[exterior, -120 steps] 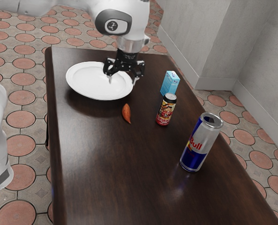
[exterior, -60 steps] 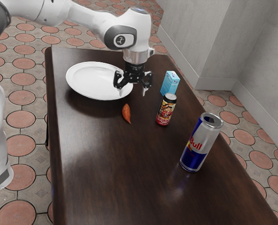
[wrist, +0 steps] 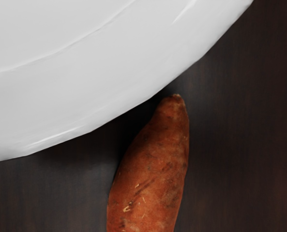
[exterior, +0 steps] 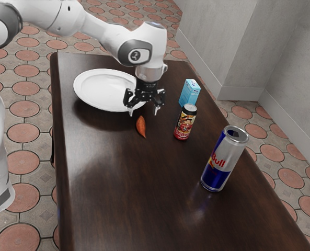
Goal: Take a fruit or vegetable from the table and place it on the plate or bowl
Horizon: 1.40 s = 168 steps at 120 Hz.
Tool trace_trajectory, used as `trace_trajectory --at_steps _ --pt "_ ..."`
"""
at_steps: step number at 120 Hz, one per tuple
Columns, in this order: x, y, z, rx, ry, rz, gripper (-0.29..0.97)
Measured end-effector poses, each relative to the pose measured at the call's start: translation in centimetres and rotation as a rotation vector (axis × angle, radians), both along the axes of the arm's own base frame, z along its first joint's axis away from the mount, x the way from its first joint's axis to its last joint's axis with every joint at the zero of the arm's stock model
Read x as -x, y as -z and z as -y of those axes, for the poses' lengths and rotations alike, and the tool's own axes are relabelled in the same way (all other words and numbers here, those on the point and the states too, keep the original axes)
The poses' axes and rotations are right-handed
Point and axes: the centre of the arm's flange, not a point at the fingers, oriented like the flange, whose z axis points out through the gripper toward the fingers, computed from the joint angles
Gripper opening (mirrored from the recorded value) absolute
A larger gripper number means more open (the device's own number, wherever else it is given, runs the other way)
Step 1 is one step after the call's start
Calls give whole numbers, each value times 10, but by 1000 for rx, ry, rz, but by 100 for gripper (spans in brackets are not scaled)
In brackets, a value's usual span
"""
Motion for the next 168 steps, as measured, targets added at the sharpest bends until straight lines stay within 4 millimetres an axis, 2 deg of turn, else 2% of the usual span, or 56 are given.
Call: trace_trajectory --at_steps 40,74,96,123,141,153,168 --pt "-5 12 2 -15 71 0 68" --pt "-14 41 -2 -15 96 -26 68" --pt "-19 50 -3 -15 108 -22 67" --pt "-21 54 -4 -5 112 -14 46" --pt "-21 58 -6 -4 116 -16 41" --pt "-21 59 -6 -3 117 -17 43" --pt "-20 55 -10 -5 116 -11 25"
